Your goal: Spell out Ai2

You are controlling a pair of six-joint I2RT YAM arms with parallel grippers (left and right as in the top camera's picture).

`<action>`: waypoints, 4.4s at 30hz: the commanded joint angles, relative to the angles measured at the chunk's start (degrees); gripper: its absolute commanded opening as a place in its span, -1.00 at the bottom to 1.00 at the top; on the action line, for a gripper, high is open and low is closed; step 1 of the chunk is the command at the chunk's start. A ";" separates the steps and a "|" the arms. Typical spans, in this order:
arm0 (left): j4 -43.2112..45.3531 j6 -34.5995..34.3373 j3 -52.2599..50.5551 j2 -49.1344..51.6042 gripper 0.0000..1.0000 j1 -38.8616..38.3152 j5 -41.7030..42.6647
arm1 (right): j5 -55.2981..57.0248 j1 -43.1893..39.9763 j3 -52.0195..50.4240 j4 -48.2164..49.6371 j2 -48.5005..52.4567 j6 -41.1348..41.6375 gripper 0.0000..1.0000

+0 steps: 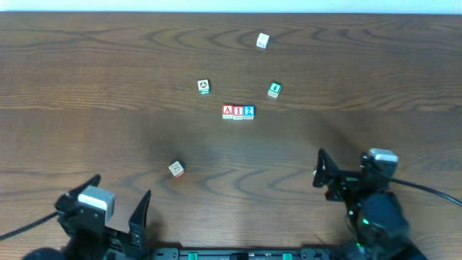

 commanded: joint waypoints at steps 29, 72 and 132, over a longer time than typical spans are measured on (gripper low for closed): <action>30.62 -7.30 -41.48 3.39 0.91 -0.09 -23.85 | 8.94 -0.24 -25.97 25.62 10.08 -13.94 0.99; 26.80 -7.32 -48.06 -9.77 0.91 -0.04 -21.53 | 8.92 -7.13 -25.99 25.55 -15.98 -13.94 0.99; 54.84 -7.32 -58.03 -15.43 0.91 12.15 -18.73 | 8.87 -26.40 -25.99 25.49 -16.57 -13.94 0.98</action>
